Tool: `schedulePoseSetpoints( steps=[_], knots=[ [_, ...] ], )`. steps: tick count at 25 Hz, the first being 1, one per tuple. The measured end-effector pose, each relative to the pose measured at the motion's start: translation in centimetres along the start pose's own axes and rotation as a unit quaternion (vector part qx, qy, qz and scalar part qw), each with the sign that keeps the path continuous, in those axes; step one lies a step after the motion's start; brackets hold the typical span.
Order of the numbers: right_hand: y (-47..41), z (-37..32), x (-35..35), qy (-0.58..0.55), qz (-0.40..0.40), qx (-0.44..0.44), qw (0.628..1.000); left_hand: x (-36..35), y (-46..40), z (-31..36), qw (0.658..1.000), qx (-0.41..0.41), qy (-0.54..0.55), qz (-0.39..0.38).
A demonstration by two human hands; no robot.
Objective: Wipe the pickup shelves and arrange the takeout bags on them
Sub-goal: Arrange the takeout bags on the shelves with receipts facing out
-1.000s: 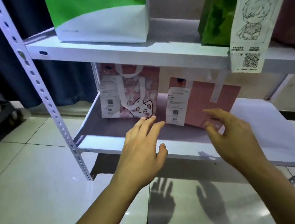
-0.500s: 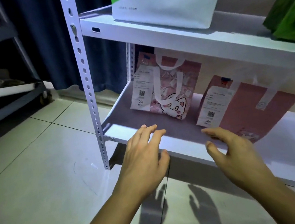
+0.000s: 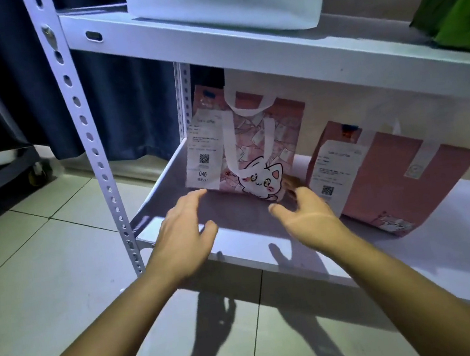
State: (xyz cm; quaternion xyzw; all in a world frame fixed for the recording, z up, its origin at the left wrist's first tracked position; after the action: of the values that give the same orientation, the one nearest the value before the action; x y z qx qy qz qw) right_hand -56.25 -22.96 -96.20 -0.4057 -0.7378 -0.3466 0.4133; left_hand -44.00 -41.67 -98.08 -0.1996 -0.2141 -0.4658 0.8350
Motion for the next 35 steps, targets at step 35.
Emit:
schedulePoseSetpoints(
  steps=[35],
  knots=[
    [11.2,0.2,5.8,-0.297,0.013,0.013,0.955,10.2,6.6,2.8,0.878,0.143,0.45,0.081]
  ],
)
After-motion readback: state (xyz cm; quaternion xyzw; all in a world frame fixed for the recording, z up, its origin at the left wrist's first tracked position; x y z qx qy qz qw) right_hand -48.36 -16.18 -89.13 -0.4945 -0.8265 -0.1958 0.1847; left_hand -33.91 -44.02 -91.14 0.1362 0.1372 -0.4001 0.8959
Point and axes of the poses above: each hand's wrist, its own y-axis away from the middle knuckle, its own x-axis out of the back of the hand, z = x × y, the point moved 8 cm from there along -y, towards the middle knuckle, and after that the axes turned 14 degrees about y, right-handed, at the moved point
